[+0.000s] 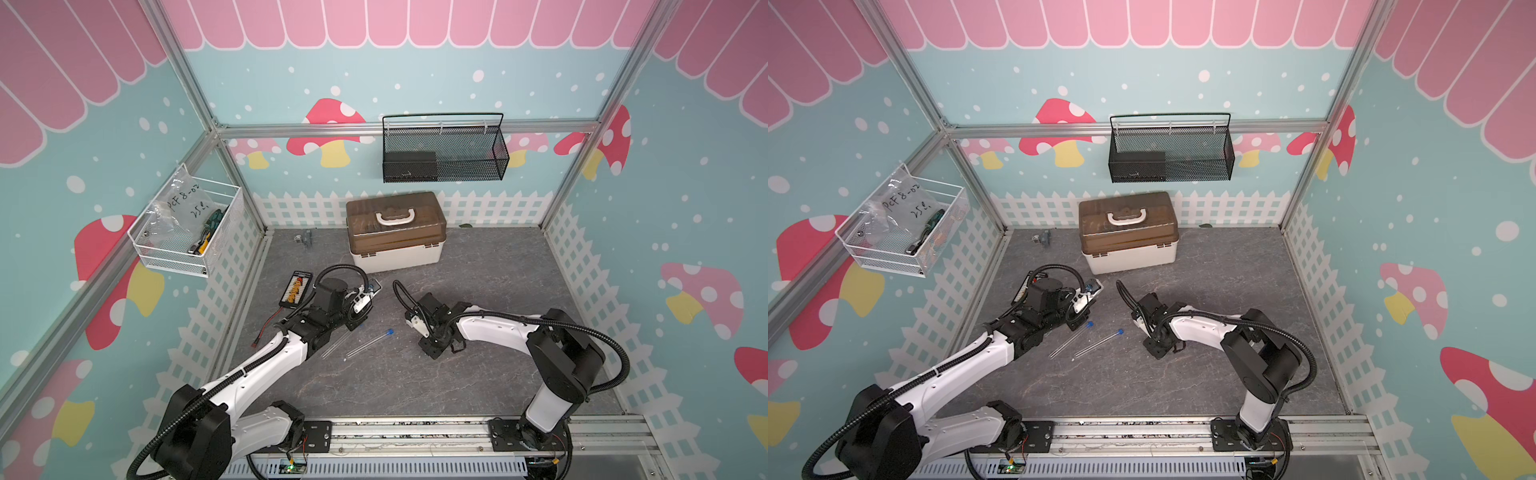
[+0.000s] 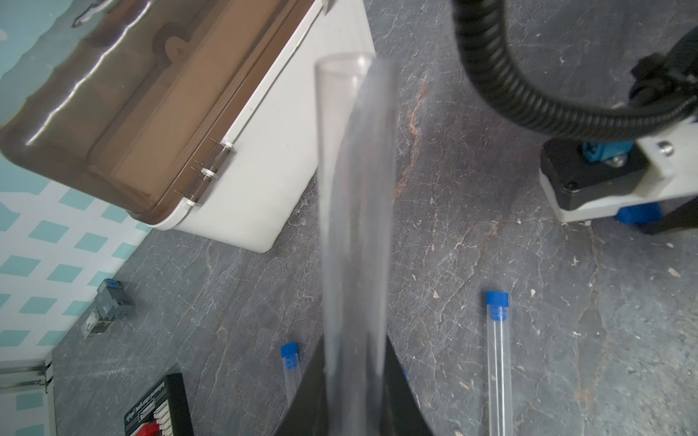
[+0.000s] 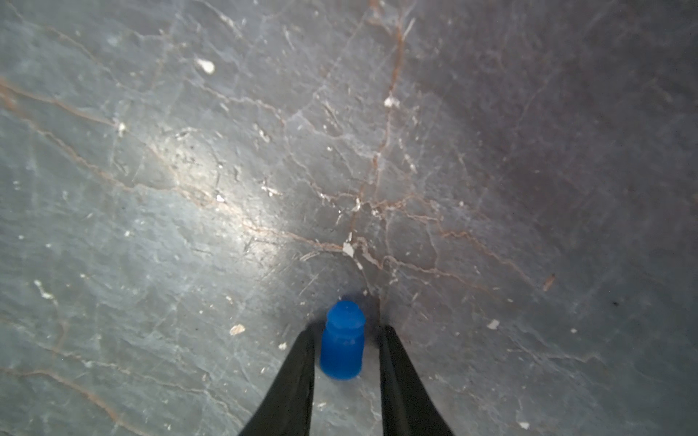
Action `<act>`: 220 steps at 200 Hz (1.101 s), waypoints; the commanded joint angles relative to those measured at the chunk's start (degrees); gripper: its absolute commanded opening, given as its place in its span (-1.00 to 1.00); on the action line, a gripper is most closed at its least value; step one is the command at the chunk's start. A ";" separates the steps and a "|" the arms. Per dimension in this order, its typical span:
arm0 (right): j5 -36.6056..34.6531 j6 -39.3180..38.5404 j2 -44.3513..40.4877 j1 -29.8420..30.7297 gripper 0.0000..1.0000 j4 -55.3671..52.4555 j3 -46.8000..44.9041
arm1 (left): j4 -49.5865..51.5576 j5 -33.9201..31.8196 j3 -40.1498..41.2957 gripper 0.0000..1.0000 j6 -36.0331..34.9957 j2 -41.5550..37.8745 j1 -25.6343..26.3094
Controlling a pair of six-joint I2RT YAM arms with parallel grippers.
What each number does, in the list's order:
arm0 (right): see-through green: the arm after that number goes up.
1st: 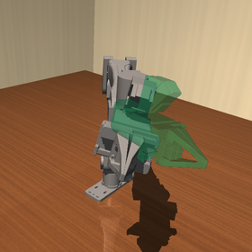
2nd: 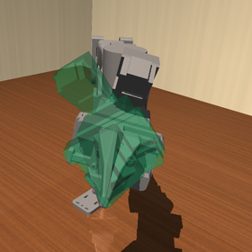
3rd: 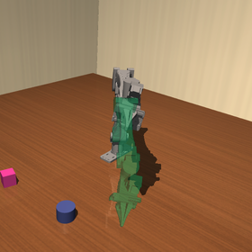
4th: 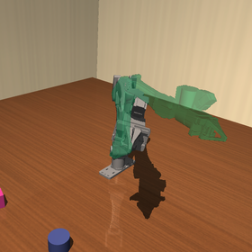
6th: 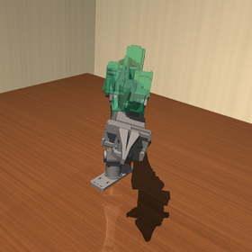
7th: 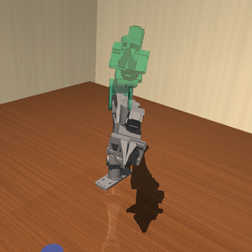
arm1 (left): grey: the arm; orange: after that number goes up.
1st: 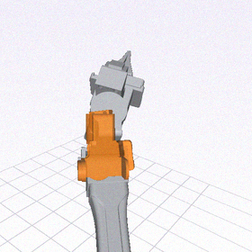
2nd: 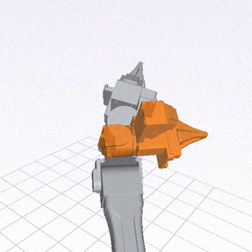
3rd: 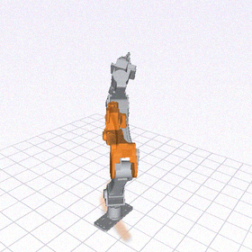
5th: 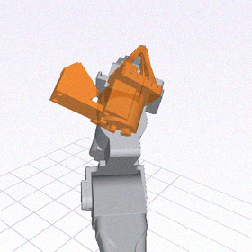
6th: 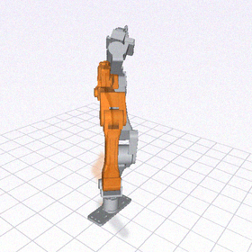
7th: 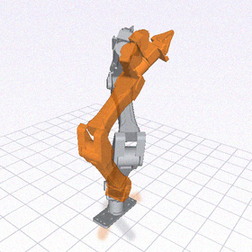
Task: Insert stoppers into test tubes
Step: Pick up the stopper from the center of the board.
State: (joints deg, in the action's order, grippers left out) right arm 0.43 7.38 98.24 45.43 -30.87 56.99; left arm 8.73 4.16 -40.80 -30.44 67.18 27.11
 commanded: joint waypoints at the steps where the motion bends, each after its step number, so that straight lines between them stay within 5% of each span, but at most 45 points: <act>1: -0.42 -0.25 1.34 0.36 -0.45 -0.41 0.93 | 0.32 1.02 0.01 -1.00 -1.38 -0.82 -0.31; 168: 1.32 -2.46 -4.01 0.45 -0.81 -0.94 0.05 | 0.38 1.01 0.28 -1.00 -2.51 -1.08 -0.22; 220: 5.66 -10.45 -14.27 0.27 -0.83 -4.49 1.20 | -0.49 6.53 4.16 -1.00 -13.50 -4.11 1.52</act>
State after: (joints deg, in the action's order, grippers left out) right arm 3.36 2.48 88.97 45.47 -32.34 57.14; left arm 8.67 6.33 -38.83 -36.27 64.88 27.40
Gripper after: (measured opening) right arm 0.103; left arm 0.177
